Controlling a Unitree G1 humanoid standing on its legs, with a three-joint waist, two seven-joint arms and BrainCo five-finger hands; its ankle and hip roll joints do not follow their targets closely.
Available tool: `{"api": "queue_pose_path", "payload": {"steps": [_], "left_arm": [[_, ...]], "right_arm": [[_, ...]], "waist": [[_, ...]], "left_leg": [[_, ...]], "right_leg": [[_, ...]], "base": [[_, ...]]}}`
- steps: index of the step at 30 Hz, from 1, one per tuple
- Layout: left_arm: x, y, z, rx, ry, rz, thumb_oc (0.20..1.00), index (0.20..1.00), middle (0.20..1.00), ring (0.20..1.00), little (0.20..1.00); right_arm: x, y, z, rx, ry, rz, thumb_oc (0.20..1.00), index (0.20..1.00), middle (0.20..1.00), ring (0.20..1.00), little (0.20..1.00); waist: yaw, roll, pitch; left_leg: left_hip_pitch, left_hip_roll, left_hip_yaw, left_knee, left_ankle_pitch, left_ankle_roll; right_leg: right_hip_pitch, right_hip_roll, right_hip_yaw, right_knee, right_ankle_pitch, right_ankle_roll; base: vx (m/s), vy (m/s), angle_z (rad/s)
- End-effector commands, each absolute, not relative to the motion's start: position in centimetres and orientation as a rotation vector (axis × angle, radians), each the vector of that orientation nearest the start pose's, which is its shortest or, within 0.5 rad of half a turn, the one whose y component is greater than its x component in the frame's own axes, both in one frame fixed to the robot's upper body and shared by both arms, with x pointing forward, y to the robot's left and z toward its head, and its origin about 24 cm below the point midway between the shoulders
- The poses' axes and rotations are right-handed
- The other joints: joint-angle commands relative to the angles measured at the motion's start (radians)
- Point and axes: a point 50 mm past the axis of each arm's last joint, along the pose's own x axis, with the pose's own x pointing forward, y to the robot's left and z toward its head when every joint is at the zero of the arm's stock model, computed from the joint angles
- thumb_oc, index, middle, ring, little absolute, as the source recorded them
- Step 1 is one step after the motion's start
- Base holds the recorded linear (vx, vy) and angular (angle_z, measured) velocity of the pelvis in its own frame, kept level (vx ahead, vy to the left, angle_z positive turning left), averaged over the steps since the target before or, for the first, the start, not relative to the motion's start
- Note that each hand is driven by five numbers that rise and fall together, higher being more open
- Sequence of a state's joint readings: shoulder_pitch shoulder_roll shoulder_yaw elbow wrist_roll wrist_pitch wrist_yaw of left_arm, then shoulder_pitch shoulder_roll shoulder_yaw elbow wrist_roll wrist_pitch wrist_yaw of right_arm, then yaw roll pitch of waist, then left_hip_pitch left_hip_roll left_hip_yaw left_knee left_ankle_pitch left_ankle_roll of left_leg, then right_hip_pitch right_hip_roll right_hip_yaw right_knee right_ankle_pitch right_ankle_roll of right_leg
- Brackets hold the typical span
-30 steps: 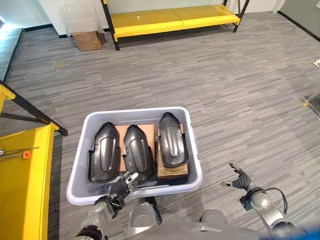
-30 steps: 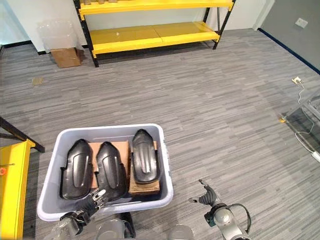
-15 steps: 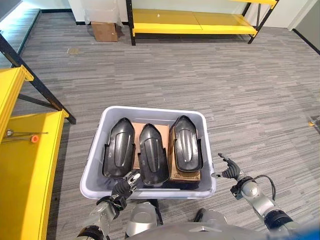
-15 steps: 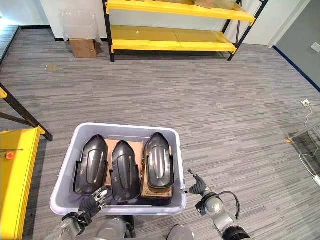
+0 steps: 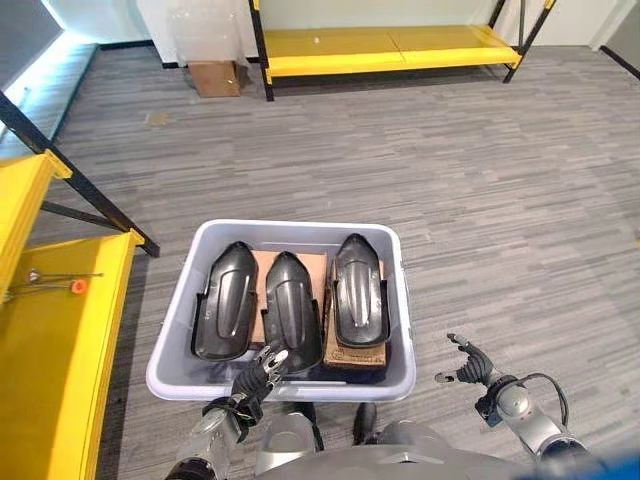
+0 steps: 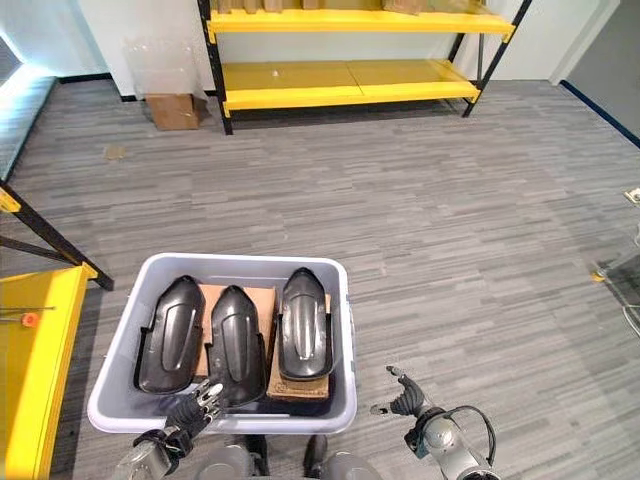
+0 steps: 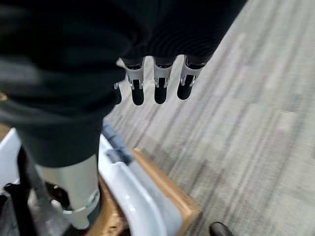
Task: Move parts from the plastic box to the shelf.
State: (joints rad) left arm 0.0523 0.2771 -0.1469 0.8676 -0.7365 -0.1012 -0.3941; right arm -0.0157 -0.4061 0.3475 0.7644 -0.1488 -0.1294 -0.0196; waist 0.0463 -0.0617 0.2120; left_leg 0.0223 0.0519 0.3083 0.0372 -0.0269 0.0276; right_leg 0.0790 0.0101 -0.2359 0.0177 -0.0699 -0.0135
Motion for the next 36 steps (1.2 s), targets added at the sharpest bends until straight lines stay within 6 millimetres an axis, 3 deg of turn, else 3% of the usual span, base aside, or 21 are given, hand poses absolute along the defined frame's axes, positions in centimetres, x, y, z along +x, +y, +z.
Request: {"api": "queue_pose_path", "payload": {"steps": [1, 11, 17, 19, 22, 23, 27, 29, 32, 36], "left_arm": [[16.7, 20.9, -11.2, -0.486, 0.625, -0.093, 1.000, 1.000, 1.000, 1.000, 1.000], [15.7, 21.9, -11.6, -0.487, 0.650, -0.042, 1.000, 1.000, 1.000, 1.000, 1.000], [16.8, 21.3, -11.1, -0.550, 0.622, -0.045, 1.000, 1.000, 1.000, 1.000, 1.000], [17.7, 20.8, -10.7, -0.535, 0.602, -0.088, 1.000, 1.000, 1.000, 1.000, 1.000], [18.8, 19.7, -10.3, -0.505, 0.619, -0.193, 1.000, 1.000, 1.000, 1.000, 1.000], [18.8, 19.3, -10.4, -0.484, 0.644, -0.198, 1.000, 1.000, 1.000, 1.000, 1.000], [17.6, 18.7, -11.4, -0.502, 0.678, -0.137, 1.000, 1.000, 1.000, 1.000, 1.000], [17.1, 18.3, -11.5, -0.557, 0.681, -0.136, 1.000, 1.000, 1.000, 1.000, 1.000], [16.6, 18.2, -11.6, -0.560, 0.693, -0.156, 1.000, 1.000, 1.000, 1.000, 1.000], [16.0, 18.2, -11.9, -0.521, 0.722, -0.181, 1.000, 1.000, 1.000, 1.000, 1.000]], "right_arm": [[20.8, -22.0, -8.6, -0.653, 0.570, 0.275, 1.000, 1.000, 1.000, 1.000, 1.000], [20.3, -22.3, -9.2, -0.649, 0.624, 0.293, 1.000, 1.000, 1.000, 1.000, 1.000], [23.0, -22.2, -7.5, -0.620, 0.539, 0.220, 1.000, 1.000, 1.000, 1.000, 1.000], [23.6, -22.4, -6.9, -0.614, 0.519, 0.188, 1.000, 1.000, 1.000, 1.000, 1.000], [23.4, -22.8, -6.9, -0.557, 0.537, 0.111, 1.000, 1.000, 1.000, 1.000, 1.000], [23.3, -22.9, -6.9, -0.538, 0.545, 0.082, 1.000, 1.000, 1.000, 1.000, 1.000], [23.0, -22.8, -7.5, -0.508, 0.583, 0.074, 1.000, 1.000, 1.000, 1.000, 1.000], [22.6, -23.2, -7.7, -0.545, 0.585, 0.085, 1.000, 1.000, 1.000, 1.000, 1.000], [22.7, -23.7, -7.4, -0.555, 0.575, 0.081, 1.000, 1.000, 1.000, 1.000, 1.000], [22.8, -24.3, -7.3, -0.585, 0.573, 0.061, 1.000, 1.000, 1.000, 1.000, 1.000]], "waist": [[0.018, -0.008, -0.018], [0.045, -0.005, -0.018], [0.070, 0.042, 0.057], [0.052, 0.060, 0.082], [-0.012, 0.065, 0.087], [-0.029, 0.063, 0.081], [-0.031, 0.062, 0.049], [-0.032, 0.068, 0.020], [-0.029, 0.074, 0.003], [-0.054, 0.090, -0.001]], "left_leg": [[0.015, 0.015, -0.064, 0.018, -0.035, -0.034], [0.033, 0.025, -0.090, 0.017, -0.033, -0.043], [-0.096, 0.035, -0.143, 0.121, -0.016, -0.071], [-0.121, 0.060, -0.080, 0.154, -0.011, -0.079], [-0.087, 0.150, 0.114, 0.200, -0.035, -0.093], [-0.077, 0.173, 0.146, 0.217, -0.043, -0.090], [-0.039, 0.198, 0.089, 0.288, -0.042, -0.093], [-0.015, 0.227, 0.047, 0.295, 0.001, -0.114], [-0.022, 0.233, -0.003, 0.269, 0.037, -0.110], [0.011, 0.218, 0.040, 0.230, -0.019, -0.103]], "right_leg": [[-0.030, -0.157, 0.029, 0.047, 0.052, 0.139], [-0.002, -0.153, -0.007, 0.066, 0.023, 0.128], [-0.086, -0.157, -0.050, 0.132, -0.010, 0.096], [-0.117, -0.171, -0.086, 0.165, -0.022, 0.089], [-0.132, -0.197, -0.158, 0.218, -0.062, 0.096], [-0.146, -0.208, -0.171, 0.236, -0.067, 0.095], [-0.166, -0.228, -0.160, 0.283, -0.085, 0.076], [-0.175, -0.230, -0.131, 0.290, -0.088, 0.071], [-0.201, -0.240, -0.091, 0.286, -0.064, 0.068], [-0.225, -0.278, -0.065, 0.326, -0.051, 0.098]], "base": [[0.09, 0.011, 0.07], [0.09, -0.052, 0.10], [0.03, -0.222, 0.31], [-0.06, -0.123, 0.29], [-0.02, -0.089, 0.76], [0.02, 0.004, 1.46], [0.09, 0.126, 0.55], [0.09, 0.237, -0.68], [-0.03, 0.275, -0.43], [-0.04, 0.393, -0.14]]}}
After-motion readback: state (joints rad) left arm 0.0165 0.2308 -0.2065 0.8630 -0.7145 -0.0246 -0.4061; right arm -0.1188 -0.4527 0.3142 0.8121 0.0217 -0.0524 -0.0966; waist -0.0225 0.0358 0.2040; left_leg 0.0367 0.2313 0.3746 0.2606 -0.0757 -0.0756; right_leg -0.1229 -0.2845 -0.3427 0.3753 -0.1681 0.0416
